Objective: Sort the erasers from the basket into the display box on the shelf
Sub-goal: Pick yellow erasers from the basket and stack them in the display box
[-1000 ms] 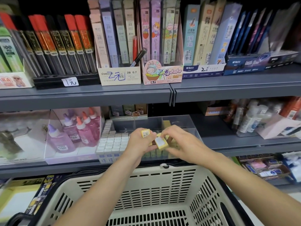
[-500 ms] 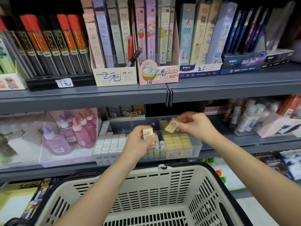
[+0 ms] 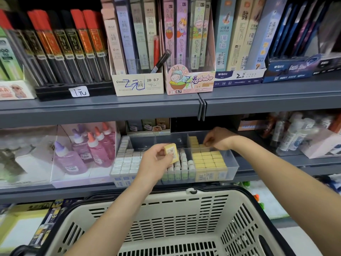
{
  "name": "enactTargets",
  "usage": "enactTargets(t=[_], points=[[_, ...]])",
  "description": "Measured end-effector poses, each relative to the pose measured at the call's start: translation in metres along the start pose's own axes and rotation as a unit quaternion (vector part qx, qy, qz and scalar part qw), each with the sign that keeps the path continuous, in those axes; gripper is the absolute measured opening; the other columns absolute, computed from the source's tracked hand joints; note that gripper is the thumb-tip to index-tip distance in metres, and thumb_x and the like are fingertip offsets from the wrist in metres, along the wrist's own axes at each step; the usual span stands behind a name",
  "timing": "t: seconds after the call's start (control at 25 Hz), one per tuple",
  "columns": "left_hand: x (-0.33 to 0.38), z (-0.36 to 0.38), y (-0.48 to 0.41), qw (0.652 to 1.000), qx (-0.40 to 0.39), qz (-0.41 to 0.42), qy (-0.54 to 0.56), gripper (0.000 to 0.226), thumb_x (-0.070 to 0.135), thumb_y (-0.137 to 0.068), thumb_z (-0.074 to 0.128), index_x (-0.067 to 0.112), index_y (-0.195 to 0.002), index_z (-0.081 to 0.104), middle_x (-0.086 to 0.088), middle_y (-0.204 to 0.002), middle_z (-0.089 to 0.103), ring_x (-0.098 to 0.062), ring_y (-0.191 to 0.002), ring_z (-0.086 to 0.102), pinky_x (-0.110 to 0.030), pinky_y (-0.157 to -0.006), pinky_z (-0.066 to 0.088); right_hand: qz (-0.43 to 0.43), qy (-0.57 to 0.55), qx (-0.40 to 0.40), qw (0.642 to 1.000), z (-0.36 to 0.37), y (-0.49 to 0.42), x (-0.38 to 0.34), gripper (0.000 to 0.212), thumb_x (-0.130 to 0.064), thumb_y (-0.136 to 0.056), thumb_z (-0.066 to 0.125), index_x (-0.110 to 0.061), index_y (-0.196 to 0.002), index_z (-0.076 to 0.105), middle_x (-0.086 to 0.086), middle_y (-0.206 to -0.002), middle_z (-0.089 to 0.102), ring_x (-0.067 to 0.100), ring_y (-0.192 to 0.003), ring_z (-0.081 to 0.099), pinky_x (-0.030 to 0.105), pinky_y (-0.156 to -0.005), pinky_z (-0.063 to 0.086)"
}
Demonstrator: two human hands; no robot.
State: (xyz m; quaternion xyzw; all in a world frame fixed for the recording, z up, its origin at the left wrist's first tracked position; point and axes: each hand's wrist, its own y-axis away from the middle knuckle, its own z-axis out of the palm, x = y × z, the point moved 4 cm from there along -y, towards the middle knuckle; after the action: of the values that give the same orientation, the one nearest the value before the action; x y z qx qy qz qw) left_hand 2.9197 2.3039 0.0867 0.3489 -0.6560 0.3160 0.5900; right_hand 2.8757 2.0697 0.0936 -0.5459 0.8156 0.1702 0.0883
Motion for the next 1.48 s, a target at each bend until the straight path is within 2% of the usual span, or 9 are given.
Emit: enactTargets(t=[0.16, 0.24, 0.36, 0.48, 0.68, 0.8, 0.92, 1.2, 1.48], points=[[-0.003, -0.001, -0.005, 0.999, 0.004, -0.025, 0.022, 0.023, 0.000, -0.087, 0.059, 0.018, -0.101, 0.057, 0.000, -0.099, 0.064, -0.016, -0.095, 0.064, -0.020, -0.072, 0.055, -0.001, 0.056, -0.049, 0.997, 0.005, 0.001, -0.006, 0.025, -0.017, -0.095, 0.044, -0.014, -0.106, 0.067, 0.004, -0.117, 0.064, 0.021, -0.100, 0.058, 0.028, -0.083, 0.044], [-0.004, 0.001, -0.006, 0.999, -0.002, -0.029, 0.021, 0.023, 0.000, -0.086, 0.060, 0.018, -0.101, 0.057, -0.001, -0.101, 0.064, -0.015, -0.096, 0.064, -0.019, -0.072, 0.055, -0.010, 0.086, 0.000, 0.996, -0.002, 0.006, -0.019, 0.026, -0.017, -0.095, 0.042, -0.012, -0.104, 0.066, 0.004, -0.112, 0.066, 0.025, -0.098, 0.060, 0.034, -0.083, 0.048], [-0.003, 0.007, -0.007, 1.000, -0.010, -0.021, 0.014, 0.021, 0.001, -0.085, 0.062, 0.016, -0.100, 0.061, -0.001, -0.099, 0.066, -0.013, -0.092, 0.064, -0.018, -0.070, 0.054, -0.085, -0.099, 0.078, 0.988, -0.005, 0.031, -0.049, 0.017, -0.031, -0.093, 0.052, -0.027, -0.100, 0.067, -0.019, -0.091, 0.065, 0.009, -0.087, 0.064, 0.025, -0.079, 0.051], [0.001, 0.019, -0.006, 0.999, -0.028, -0.007, 0.015, 0.022, 0.003, -0.083, 0.065, 0.025, -0.087, 0.062, -0.001, -0.091, 0.068, -0.013, -0.085, 0.066, -0.019, -0.068, 0.053, -0.161, -0.225, 0.036, 0.960, 0.001, 0.054, -0.074, 0.007, -0.028, -0.089, 0.060, -0.031, -0.094, 0.063, -0.011, -0.081, 0.071, 0.005, -0.076, 0.069, 0.020, -0.075, 0.054], [0.003, 0.002, -0.011, 0.992, 0.018, 0.051, -0.116, 0.018, 0.013, -0.085, 0.063, 0.029, -0.091, 0.060, 0.013, -0.094, 0.064, -0.001, -0.087, 0.061, -0.014, -0.068, 0.046, -0.065, -0.205, 0.122, 0.969, -0.026, 0.043, -0.031, 0.016, -0.012, -0.087, 0.061, -0.028, -0.090, 0.062, -0.002, -0.089, 0.068, 0.013, -0.081, 0.067, 0.028, -0.080, 0.052], [0.000, -0.015, -0.012, 0.986, 0.056, 0.059, -0.145, 0.014, 0.013, -0.087, 0.061, 0.026, -0.091, 0.060, 0.015, -0.093, 0.062, 0.000, -0.088, 0.058, -0.012, -0.069, 0.044, 0.036, -0.052, 0.168, 0.984, -0.031, 0.026, -0.002, 0.020, -0.018, -0.092, 0.053, -0.020, -0.109, 0.063, 0.002, -0.108, 0.067, 0.020, -0.099, 0.061, 0.019, -0.079, 0.039], [-0.004, -0.021, -0.007, 0.980, 0.071, 0.073, -0.173, 0.016, 0.013, -0.087, 0.060, 0.029, -0.088, 0.060, 0.017, -0.090, 0.061, 0.002, -0.086, 0.057, -0.009, -0.069, 0.041, 0.040, -0.015, 0.147, 0.988, -0.020, 0.011, 0.000, 0.024, -0.017, -0.093, 0.048, -0.019, -0.113, 0.061, 0.005, -0.118, 0.063, 0.024, -0.106, 0.057, 0.022, -0.083, 0.039], [-0.012, -0.033, 0.003, 0.978, 0.076, 0.103, -0.162, 0.021, 0.018, -0.088, 0.059, 0.038, -0.084, 0.058, 0.016, -0.090, 0.064, 0.003, -0.088, 0.057, -0.010, -0.074, 0.042, 0.026, 0.038, 0.002, 0.999, 0.007, -0.010, -0.004, 0.032, -0.004, -0.091, 0.044, -0.016, -0.116, 0.061, 0.005, -0.121, 0.058, 0.016, -0.093, 0.049, 0.023, -0.079, 0.037], [-0.009, -0.033, 0.009, 0.979, 0.055, 0.099, -0.168, 0.021, 0.018, -0.089, 0.057, 0.039, -0.084, 0.057, 0.019, -0.090, 0.062, 0.008, -0.086, 0.055, -0.009, -0.072, 0.041, 0.008, 0.030, 0.005, 1.000, 0.007, -0.015, -0.010, 0.024, -0.016, -0.095, 0.048, -0.016, -0.115, 0.062, 0.004, -0.119, 0.061, 0.016, -0.095, 0.053, 0.024, -0.082, 0.040]])
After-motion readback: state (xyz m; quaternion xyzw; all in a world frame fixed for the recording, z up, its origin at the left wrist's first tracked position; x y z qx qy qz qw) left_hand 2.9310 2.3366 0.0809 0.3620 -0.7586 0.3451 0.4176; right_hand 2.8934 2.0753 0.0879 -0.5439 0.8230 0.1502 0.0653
